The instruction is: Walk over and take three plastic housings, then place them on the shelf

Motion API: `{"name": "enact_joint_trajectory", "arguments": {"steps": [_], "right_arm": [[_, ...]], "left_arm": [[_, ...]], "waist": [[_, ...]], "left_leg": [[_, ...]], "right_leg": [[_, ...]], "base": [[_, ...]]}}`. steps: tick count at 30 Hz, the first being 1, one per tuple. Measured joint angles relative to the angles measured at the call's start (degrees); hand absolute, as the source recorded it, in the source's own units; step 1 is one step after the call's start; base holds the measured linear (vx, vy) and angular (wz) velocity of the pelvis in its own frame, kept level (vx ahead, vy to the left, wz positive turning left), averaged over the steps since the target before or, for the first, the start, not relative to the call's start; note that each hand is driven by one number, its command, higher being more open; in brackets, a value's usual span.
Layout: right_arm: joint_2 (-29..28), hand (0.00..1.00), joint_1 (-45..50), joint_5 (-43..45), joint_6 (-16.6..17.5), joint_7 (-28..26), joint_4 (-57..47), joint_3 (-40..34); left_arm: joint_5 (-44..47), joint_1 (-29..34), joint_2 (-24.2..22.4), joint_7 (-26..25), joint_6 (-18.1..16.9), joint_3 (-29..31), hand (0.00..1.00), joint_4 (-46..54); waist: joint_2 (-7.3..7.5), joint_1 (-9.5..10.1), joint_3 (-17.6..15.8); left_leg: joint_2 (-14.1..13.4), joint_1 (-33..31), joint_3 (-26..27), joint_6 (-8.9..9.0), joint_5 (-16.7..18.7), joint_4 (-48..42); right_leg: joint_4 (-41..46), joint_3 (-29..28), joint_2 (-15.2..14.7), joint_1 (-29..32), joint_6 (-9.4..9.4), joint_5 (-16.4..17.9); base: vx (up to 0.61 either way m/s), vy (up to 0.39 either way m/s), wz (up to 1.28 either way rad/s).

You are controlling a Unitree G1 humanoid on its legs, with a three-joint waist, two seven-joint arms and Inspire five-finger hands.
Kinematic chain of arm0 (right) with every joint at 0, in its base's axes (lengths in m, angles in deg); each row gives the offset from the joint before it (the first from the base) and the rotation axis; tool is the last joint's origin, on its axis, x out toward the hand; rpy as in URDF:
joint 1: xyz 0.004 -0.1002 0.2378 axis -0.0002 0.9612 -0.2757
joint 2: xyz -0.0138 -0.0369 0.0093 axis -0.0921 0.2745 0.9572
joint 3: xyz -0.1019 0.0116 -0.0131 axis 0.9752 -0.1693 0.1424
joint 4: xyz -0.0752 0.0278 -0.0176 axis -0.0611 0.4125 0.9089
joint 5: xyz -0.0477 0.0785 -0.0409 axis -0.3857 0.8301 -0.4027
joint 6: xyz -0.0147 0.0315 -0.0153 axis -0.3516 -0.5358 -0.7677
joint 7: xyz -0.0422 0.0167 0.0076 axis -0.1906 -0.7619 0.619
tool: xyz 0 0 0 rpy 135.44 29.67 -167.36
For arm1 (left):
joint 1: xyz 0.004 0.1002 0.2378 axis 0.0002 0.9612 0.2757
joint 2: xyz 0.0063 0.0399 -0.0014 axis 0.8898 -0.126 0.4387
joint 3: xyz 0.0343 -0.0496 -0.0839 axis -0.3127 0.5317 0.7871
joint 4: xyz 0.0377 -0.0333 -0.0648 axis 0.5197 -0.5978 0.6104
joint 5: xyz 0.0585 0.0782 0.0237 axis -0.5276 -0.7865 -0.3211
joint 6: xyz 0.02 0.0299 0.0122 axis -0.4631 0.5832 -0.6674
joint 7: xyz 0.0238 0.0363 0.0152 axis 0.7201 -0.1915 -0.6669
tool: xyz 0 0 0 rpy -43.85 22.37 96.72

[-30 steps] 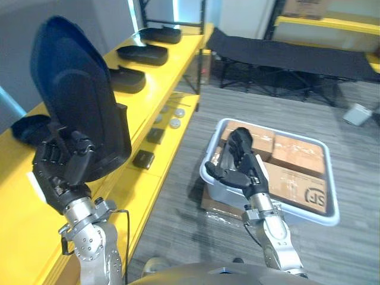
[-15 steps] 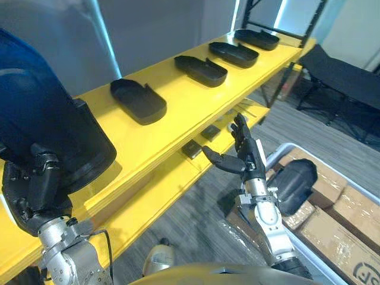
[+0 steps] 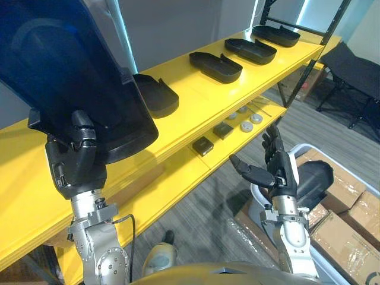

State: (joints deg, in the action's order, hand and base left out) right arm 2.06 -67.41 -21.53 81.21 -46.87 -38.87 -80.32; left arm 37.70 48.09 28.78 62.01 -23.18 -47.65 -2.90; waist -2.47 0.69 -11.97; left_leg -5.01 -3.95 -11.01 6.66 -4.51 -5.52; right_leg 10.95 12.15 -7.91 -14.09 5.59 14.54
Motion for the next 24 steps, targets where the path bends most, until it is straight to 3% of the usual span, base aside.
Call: {"name": "enact_joint_trajectory", "arguments": {"steps": [2,5,7,8,9,10,11,12,13,14,15,17,18,19,21,23,24], "right_arm": [[0.53,1.00,-0.54,0.05,2.28,2.06,-2.80,-0.66],[0.11,1.00,-3.17,0.22,3.75,3.86,-8.39,-0.61],[-0.64,1.00,-4.99,0.35,4.66,4.49,-10.33,-0.65],[-0.99,1.00,-5.73,1.47,4.78,4.61,-11.67,-0.83],[-0.79,1.00,-6.94,1.58,4.84,4.68,-11.88,-1.02],[-0.92,1.00,-6.95,1.59,4.79,4.87,-11.84,-1.09],[-1.82,1.00,-6.99,1.58,4.51,5.13,-11.62,-1.14],[-2.93,1.00,-7.14,1.40,4.51,5.10,-11.51,-1.04],[-3.41,1.00,-7.50,1.22,4.51,4.92,-11.26,-0.90],[-3.63,1.00,-8.66,0.53,4.52,4.31,-10.46,-0.59],[-3.61,1.00,-9.56,0.14,4.51,3.99,-10.05,-0.88],[-3.35,1.00,-10.63,0.08,4.54,3.41,-10.07,-1.89],[-3.07,1.00,-10.96,0.09,4.55,3.37,-10.12,-2.35],[-1.57,1.00,-11.26,0.12,4.55,3.37,-10.67,-4.22],[-1.18,1.00,-11.25,0.12,4.51,3.51,-11.16,-5.50],[-1.10,1.00,-10.93,0.19,4.20,3.62,-13.48,-5.85],[-0.67,1.00,-11.04,0.16,3.84,3.42,-15.95,-5.83]], "left_arm": [[-0.14,0.00,0.11,0.55,-1.16,-0.50,0.00,-0.04],[-2.08,-0.01,0.19,0.13,-3.12,1.83,0.00,0.33],[-4.46,-0.18,0.60,-0.53,-2.98,2.98,0.00,0.65],[-5.10,-0.25,1.12,-0.58,-2.01,3.28,0.00,1.17],[-5.26,-0.99,1.66,-0.37,-1.41,3.43,0.00,1.21],[-5.29,-1.57,1.78,-0.39,-0.37,3.34,0.00,1.18],[-6.36,-2.07,2.51,-0.34,1.12,3.39,0.00,1.21],[-7.87,-2.47,3.50,-0.31,1.84,3.62,0.00,1.24],[-8.45,-2.53,3.80,-0.37,1.87,3.78,0.00,1.24],[-9.01,-2.63,3.98,-0.76,2.12,4.22,0.00,1.22],[-9.01,-2.80,4.00,-0.90,2.92,4.19,0.00,1.22],[-9.05,-3.06,4.24,-1.03,3.51,4.26,0.00,1.19],[-9.05,-3.24,4.38,-1.03,3.58,4.25,0.00,1.19],[-8.91,-4.66,5.27,-0.94,4.21,4.14,0.00,1.18],[-8.81,-5.36,5.56,-0.89,4.39,3.81,0.00,1.18],[-8.80,-5.04,5.69,-0.87,4.58,2.70,0.00,1.19],[-8.80,-4.74,5.81,-0.83,5.06,2.32,0.00,1.42]], "waist": [[-0.02,0.60,-0.23],[0.45,1.27,0.06],[2.28,1.33,0.81],[3.19,1.48,1.75],[3.70,1.40,1.47],[3.88,0.83,1.50],[4.28,0.63,1.70],[4.38,0.72,1.23],[4.73,0.71,1.33],[4.75,0.57,1.15],[4.34,0.58,0.90],[3.36,0.54,0.32],[3.07,0.36,0.22],[2.89,-0.11,0.16],[3.16,-1.03,0.32],[3.71,-0.75,0.68],[4.47,0.22,1.22]], "left_leg": [[-0.71,-1.63,5.94,-2.25,0.47,-2.11],[0.71,-3.37,10.29,-2.89,1.07,-6.67],[3.12,-4.55,11.39,-4.25,3.15,-9.81],[5.21,-5.07,13.00,-6.65,6.86,-12.88],[6.71,-5.10,12.19,-6.18,8.43,-15.46],[7.38,-4.93,11.07,-6.55,9.05,-16.19],[8.26,-4.16,9.62,-7.35,9.94,-16.15],[8.79,-2.47,8.38,-8.28,10.41,-14.74],[9.03,-1.89,7.78,-9.04,10.56,-14.28],[9.04,-0.41,6.32,-10.24,10.75,-13.54],[8.85,1.55,5.17,-10.58,10.91,-12.28],[8.32,4.59,3.79,-10.26,10.85,-11.06],[8.27,5.12,3.09,-10.03,11.01,-10.86],[8.71,5.67,0.28,-9.30,11.66,-10.99],[9.07,5.94,-2.52,-8.49,12.19,-11.23],[9.38,6.50,-3.89,-7.18,13.36,-11.06],[9.53,6.52,-3.53,-6.41,14.89,-10.94]], "right_leg": [[0.01,0.17,-1.44,0.02,-0.69,0.72],[0.31,0.18,-4.28,-0.73,0.30,1.62],[0.26,0.08,-6.54,-1.10,-2.36,3.41],[1.72,0.13,-7.99,-2.41,-4.79,3.85],[12.05,-1.04,-9.95,0.56,-5.30,2.19],[18.62,-2.05,-10.73,3.66,-4.60,-0.20],[28.91,-5.17,-10.99,8.71,-4.75,-7.05],[35.68,-7.98,-10.78,12.16,-3.41,-13.20],[38.79,-8.48,-10.45,13.86,-3.25,-12.07],[42.41,-8.43,-9.11,16.79,-3.54,-7.25],[40.85,-6.96,-7.45,18.19,-3.46,-3.88],[32.70,-6.31,-4.43,19.18,-3.61,-1.37],[28.84,-6.83,-3.28,19.23,-3.52,-1.22],[18.69,-11.06,-0.40,19.95,-2.75,-1.70],[15.31,-13.46,0.77,20.38,-1.95,-2.25],[12.73,-14.01,0.54,19.24,-0.52,-3.55],[10.83,-13.28,-0.17,18.20,-0.66,-4.30]], "base": [[-0.09,0.086,0.36],[0.01,0.150,0.01],[0.11,0.144,0.18],[0.25,0.219,0.37],[0.23,0.180,0.56],[0.23,0.251,0.81],[0.26,0.250,0.79],[0.31,0.276,0.63],[0.30,0.153,0.46],[0.29,0.109,0.45],[0.29,0.098,0.47],[0.26,0.060,0.45],[0.37,0.011,0.86],[0.26,-0.013,0.81],[0.22,-0.078,1.02],[0.21,-0.178,0.82],[0.20,-0.215,0.38]]}}
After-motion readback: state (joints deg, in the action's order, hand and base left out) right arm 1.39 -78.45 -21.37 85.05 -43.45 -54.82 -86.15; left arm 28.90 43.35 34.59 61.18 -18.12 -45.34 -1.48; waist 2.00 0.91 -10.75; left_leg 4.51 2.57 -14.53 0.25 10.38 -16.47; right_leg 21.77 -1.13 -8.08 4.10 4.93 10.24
